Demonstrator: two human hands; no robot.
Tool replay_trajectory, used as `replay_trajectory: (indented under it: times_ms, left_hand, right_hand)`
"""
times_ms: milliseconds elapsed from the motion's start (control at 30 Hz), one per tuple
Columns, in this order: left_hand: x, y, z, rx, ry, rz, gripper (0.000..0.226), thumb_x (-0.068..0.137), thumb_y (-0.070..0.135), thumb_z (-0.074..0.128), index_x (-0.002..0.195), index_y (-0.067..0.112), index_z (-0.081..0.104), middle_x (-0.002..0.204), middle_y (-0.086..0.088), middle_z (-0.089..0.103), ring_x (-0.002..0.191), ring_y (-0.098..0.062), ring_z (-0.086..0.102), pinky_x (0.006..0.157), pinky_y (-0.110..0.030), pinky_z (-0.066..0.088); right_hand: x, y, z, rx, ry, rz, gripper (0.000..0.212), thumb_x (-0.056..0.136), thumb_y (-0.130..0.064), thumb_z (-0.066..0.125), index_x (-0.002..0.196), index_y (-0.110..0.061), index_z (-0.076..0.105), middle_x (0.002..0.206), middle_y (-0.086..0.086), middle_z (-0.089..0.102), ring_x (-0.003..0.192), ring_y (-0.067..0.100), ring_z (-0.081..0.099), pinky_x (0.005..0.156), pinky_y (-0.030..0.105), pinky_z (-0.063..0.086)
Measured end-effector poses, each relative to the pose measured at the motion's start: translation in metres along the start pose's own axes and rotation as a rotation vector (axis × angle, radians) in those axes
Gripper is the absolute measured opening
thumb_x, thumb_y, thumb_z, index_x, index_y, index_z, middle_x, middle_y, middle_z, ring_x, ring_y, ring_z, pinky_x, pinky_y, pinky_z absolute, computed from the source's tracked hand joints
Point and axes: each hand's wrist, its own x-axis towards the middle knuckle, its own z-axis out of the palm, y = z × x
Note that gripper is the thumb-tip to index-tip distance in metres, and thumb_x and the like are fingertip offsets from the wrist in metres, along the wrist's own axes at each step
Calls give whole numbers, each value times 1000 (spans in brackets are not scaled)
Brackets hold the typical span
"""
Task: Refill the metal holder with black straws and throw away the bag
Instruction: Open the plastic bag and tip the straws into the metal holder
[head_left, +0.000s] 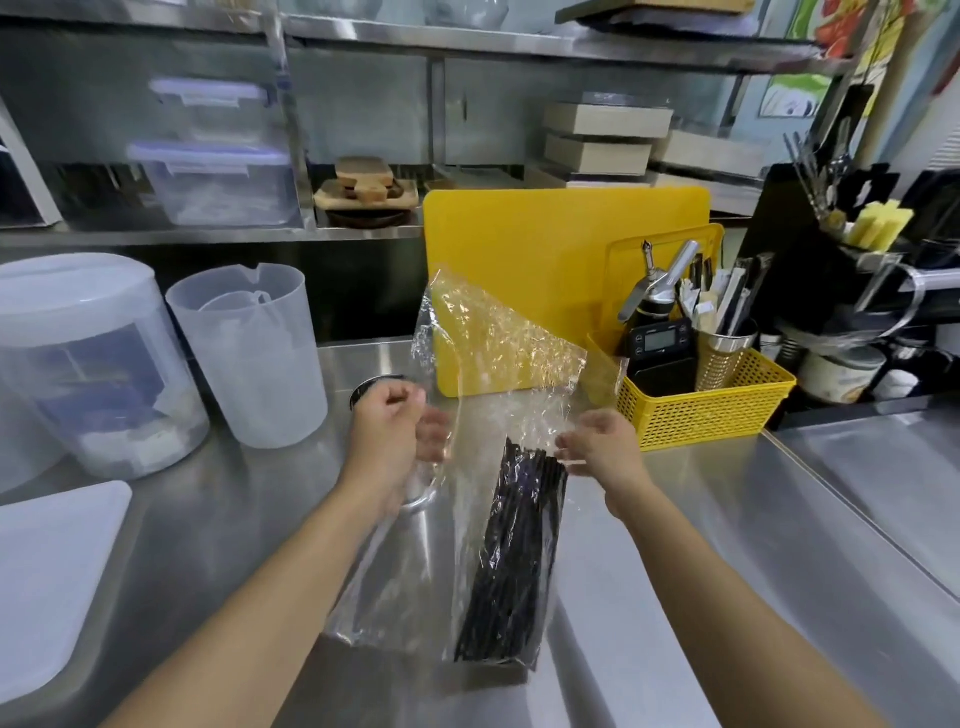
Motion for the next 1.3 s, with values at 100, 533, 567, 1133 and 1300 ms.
replay_trajectory:
  times_ms: [100,533,567,1133,1300]
  left_hand:
    - [2,12,12,-33,-99,51,43,92,0,44,93,42,50,64,-9,65,50,-18,64,41,-27,49]
    - [17,20,65,410,-185,233,28,96,16,37,112,22,58,118,-7,60,107,-26,58,91,-39,48]
    - [20,18,68,418,-222,202,26,96,19,37,113,22,57,119,-9,58,114,-29,55,94,-47,47]
    - [23,46,76,1188,-42,981,12,79,27,68,75,17,69,124,-16,52,122,-41,37,96,-47,19]
    - [34,61,82,1098,-158,954,22,90,31,53,79,14,63,97,-1,67,114,-22,49,107,-39,-1]
  right_hand:
    - [5,3,-3,-125,39,-47,44,82,-2,63,120,-5,42,90,13,62,77,23,60,67,37,50]
    - [-15,-21,-13,-2,-224,-211,25,85,-31,64,88,-7,64,77,8,68,65,16,65,56,28,52]
    - [-19,-26,-15,33,-283,-200,34,81,-42,63,86,-8,65,80,9,69,70,19,66,59,30,53]
    - [-21,-73,-46,-785,14,-502,11,83,-8,62,82,-16,69,81,-1,67,81,20,61,72,34,49]
    - [-19,-83,-58,-837,223,-546,28,81,-39,68,91,-13,66,84,3,65,84,26,62,69,39,51]
